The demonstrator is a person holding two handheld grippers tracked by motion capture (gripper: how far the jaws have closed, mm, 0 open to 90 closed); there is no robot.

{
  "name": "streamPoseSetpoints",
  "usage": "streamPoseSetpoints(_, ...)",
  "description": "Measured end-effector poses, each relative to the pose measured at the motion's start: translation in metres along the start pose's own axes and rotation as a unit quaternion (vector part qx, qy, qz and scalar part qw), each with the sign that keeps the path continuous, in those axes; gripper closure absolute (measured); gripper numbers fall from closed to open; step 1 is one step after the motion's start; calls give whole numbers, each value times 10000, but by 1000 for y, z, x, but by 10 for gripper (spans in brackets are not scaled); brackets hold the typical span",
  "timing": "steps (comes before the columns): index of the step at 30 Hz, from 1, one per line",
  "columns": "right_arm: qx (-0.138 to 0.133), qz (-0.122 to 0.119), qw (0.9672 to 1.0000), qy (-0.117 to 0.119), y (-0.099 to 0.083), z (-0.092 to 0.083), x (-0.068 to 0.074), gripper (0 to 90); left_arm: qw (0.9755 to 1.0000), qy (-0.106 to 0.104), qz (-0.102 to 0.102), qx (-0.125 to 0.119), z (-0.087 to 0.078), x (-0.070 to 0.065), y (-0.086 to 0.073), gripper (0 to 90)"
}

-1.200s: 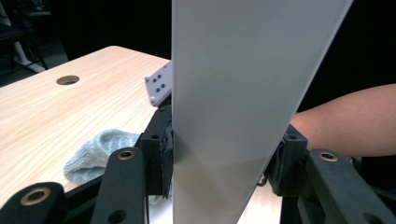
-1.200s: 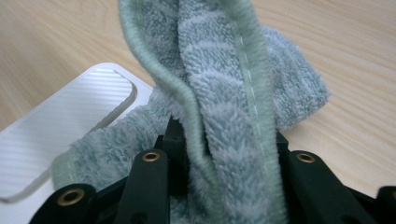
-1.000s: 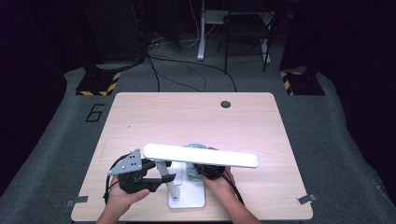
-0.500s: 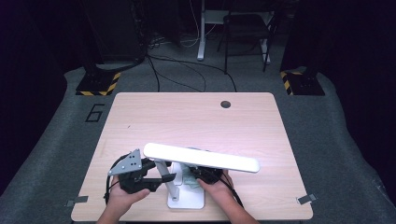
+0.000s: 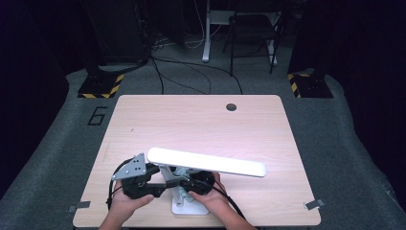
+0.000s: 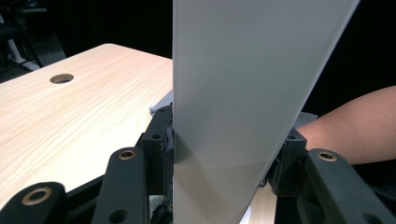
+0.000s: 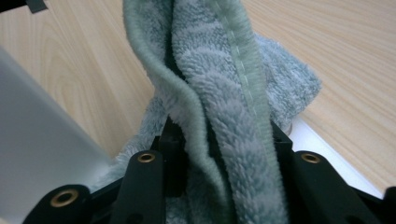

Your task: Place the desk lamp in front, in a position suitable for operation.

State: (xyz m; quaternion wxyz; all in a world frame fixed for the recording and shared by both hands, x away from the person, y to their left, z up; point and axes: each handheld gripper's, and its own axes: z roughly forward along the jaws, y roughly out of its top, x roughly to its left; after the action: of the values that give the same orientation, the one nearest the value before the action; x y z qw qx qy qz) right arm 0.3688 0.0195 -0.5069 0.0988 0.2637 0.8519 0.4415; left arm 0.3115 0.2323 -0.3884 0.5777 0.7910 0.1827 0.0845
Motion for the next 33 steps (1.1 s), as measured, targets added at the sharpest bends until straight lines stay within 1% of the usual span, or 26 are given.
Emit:
streamPoseSetpoints(1,14,37,10000,-13,0,1,0,625,10000,4,2,4,0,0,0,523)
streamPoseSetpoints(2,-1,-81,9999,-76,1,2,-1,629,10000,6,3,2,0,0,0,523)
streamPoseSetpoints(3,-1,-81,9999,-76,1,2,-1,629,10000,18,11,2,0,-1,0,523)
streamPoseSetpoints(4,-8,-162,9998,-132,1,3,-1,629,10000,24,20,7,0,-1,0,523)
streamPoseSetpoints(5,-16,-178,9995,-257,2,4,0,631,10000,21,13,7,0,-1,0,523)
streamPoseSetpoints(7,-40,-224,9993,-283,2,6,-2,632,10000,18,10,0,0,-1,0,523)
streamPoseSetpoints(8,-33,-160,9993,-340,3,6,-3,633,10000,20,12,6,0,-1,0,523)
streamPoseSetpoints(9,-84,-164,9991,-385,4,8,-6,634,10000,30,13,9,0,-1,0,523)
streamPoseSetpoints(10,-137,-62,9987,-477,4,10,-7,635,10000,16,19,9,0,-1,0,523)
streamPoseSetpoints(12,-89,49,9984,-556,7,12,-12,635,10000,20,9,3,0,-1,-1,523)
streamPoseSetpoints(15,-86,94,9978,-649,9,15,-20,635,10000,12,-3,-27,-1,-1,-1,523)
streamPoseSetpoints(16,-73,164,9978,-639,10,15,-23,636,10000,15,1,-20,-1,-1,-1,523)
streamPoseSetpoints(17,-111,243,9971,-709,10,16,-27,635,10000,13,0,-20,-1,-1,-1,522)
streamPoseSetpoints(19,-129,245,9968,-751,10,17,-29,635,10000,16,-6,-46,-1,-1,-1,522)
streamPoseSetpoints(20,-68,271,9966,-781,11,17,-30,635,10000,10,-10,-45,-1,0,-1,522)
streamPoseSetpoints(21,-93,296,9963,-803,11,17,-31,636,10000,11,-8,-46,-1,0,-1,522)
streamPoseSetpoints(24,-76,411,9948,-925,13,18,-37,638,10000,31,-11,-35,-1,0,-1,523)
streamPoseSetpoints(25,-5,466,9935,-1039,13,18,-38,637,10000,46,-13,-40,0,0,-1,524)
streamPoseSetpoints(26,23,567,9935,-989,12,18,-42,635,10000,49,-11,-43,0,0,-1,525)
streamPoseSetpoints(27,26,666,9941,-860,11,17,-47,633,10000,46,-6,-48,0,0,-1,525)
streamPoseSetpoints(28,-9,887,9932,-754,11,15,-49,631,10000,61,29,-28,0,0,-1,525)
streamPoseSetpoints(29,-5,998,9930,-631,11,13,-51,630,10000,55,36,-29,0,0,-1,526)
streamPoseSetpoints(30,-47,1045,9929,-562,10,12,-51,629,10000,49,27,-35,0,0,-1,526)
streamPoseSetpoints(31,-53,1041,9932,-512,9,11,-50,629,10000,57,-9,-50,0,0,-1,526)
streamPoseSetpoints(33,-62,884,9946,-537,9,8,-44,626,9999,75,-25,-67,0,1,-2,527)
